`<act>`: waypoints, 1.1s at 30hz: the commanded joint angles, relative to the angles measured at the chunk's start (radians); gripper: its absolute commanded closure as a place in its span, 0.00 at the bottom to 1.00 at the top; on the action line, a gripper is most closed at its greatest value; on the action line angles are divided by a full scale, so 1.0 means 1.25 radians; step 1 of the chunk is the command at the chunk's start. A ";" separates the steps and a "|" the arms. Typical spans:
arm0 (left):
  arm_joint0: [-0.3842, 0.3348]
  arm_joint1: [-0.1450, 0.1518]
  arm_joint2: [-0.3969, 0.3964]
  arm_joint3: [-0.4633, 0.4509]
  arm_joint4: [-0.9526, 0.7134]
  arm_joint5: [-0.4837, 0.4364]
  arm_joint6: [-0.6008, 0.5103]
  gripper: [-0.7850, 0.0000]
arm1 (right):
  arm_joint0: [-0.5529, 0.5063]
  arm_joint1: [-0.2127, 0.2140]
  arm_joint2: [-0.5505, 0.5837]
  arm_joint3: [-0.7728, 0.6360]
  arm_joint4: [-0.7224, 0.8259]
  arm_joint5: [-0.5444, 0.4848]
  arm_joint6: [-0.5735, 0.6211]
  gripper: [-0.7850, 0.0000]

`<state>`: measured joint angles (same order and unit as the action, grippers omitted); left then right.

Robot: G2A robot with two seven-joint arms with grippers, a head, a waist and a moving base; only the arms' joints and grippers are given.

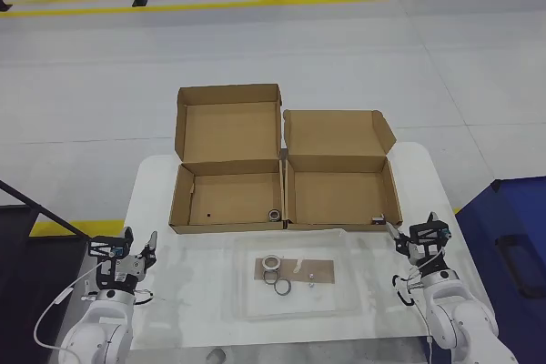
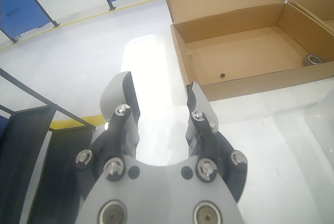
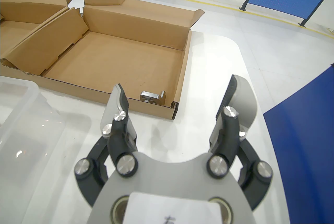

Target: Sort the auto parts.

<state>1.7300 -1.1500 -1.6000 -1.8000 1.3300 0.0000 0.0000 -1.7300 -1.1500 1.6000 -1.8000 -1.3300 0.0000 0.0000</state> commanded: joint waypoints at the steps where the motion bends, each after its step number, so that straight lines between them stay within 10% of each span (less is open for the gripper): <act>1: 0.000 0.000 0.000 0.000 0.000 0.000 0.000 0.52 | 0.000 0.000 0.000 0.000 0.000 0.000 0.000 0.13; 31: 0.000 0.000 0.000 0.000 0.000 0.000 0.000 0.52 | 0.000 0.000 0.000 0.000 0.000 0.000 0.000 0.13; 32: 0.000 0.000 0.000 0.000 0.000 0.000 0.000 0.00 | 0.001 0.000 -0.002 -0.006 0.004 -0.009 -0.001 0.00; 33: 0.000 0.000 0.000 0.000 0.000 0.000 0.000 0.00 | 0.004 0.000 -0.006 -0.024 0.021 -0.041 0.003 0.00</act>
<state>1.7300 -1.1500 -1.6000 -1.8000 1.3300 0.0000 0.0000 -1.7283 -1.1500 1.5974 -1.8054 -1.3257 -0.0046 -0.0001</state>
